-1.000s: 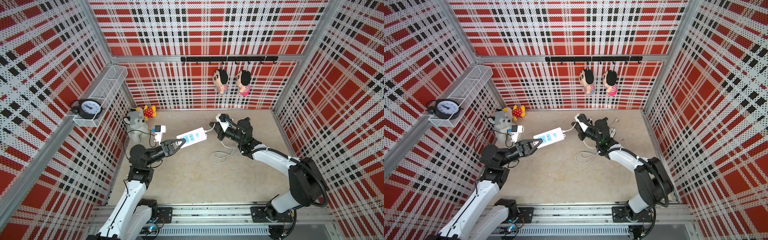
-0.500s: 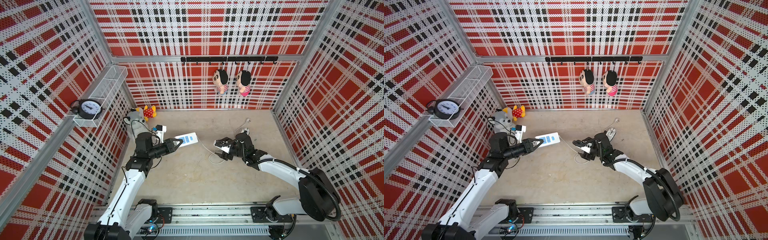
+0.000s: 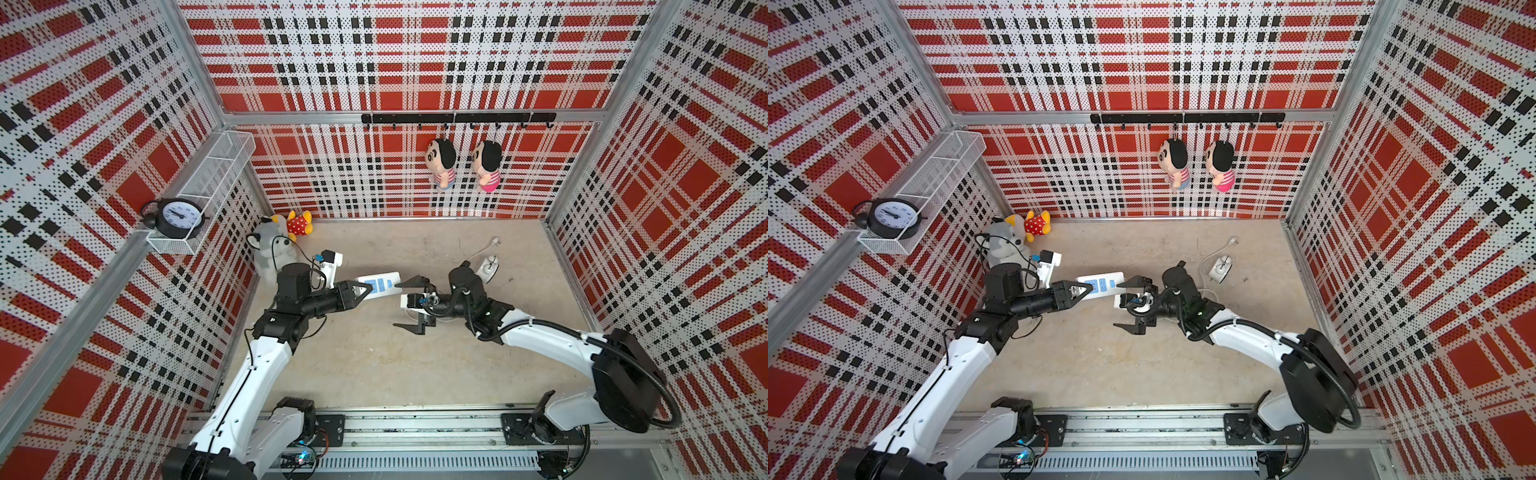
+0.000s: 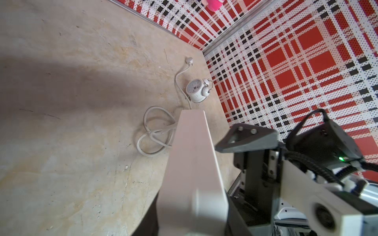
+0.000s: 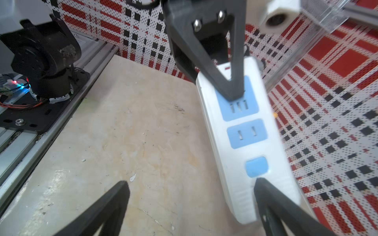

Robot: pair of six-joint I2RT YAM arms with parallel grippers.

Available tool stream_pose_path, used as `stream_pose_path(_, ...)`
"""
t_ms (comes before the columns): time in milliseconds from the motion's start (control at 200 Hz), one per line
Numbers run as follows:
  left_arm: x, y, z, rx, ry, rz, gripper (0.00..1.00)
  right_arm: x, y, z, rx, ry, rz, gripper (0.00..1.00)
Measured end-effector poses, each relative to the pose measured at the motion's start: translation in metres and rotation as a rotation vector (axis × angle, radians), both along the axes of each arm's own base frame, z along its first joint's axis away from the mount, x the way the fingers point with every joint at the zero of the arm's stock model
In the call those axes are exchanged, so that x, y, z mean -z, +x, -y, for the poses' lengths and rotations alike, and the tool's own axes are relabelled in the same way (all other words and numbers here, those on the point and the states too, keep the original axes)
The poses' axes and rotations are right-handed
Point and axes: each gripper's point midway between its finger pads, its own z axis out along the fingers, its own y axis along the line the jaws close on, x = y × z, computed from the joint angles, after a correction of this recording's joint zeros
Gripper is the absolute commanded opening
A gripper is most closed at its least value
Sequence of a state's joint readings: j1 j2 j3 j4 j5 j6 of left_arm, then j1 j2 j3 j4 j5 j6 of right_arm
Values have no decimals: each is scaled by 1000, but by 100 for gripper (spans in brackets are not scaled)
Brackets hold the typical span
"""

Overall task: Unwrap the cord wrapped around the power strip
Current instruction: Place the power strip at the center of the board.

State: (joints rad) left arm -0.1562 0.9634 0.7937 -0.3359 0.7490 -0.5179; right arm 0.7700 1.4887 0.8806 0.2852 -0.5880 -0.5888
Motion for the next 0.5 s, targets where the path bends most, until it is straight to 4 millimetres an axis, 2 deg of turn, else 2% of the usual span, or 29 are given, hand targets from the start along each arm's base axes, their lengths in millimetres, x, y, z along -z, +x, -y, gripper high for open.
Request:
stream_pose_path(80, 3, 0, -1, -6, 8, -9, 0, 1, 5, -4, -1, 7, 13, 100)
stream_pose_path(230, 2, -4, 4, 20, 4, -5, 0, -11, 10, -4, 16, 32, 82, 100)
stream_pose_path(381, 1, -5, 7, 33, 2, -3, 0, -30, 14, 4, 52, 52, 168, 100)
stream_pose_path(501, 1, -9, 12, 53, 2, -2, 0, -34, 23, 3, 71, 29, 212, 99)
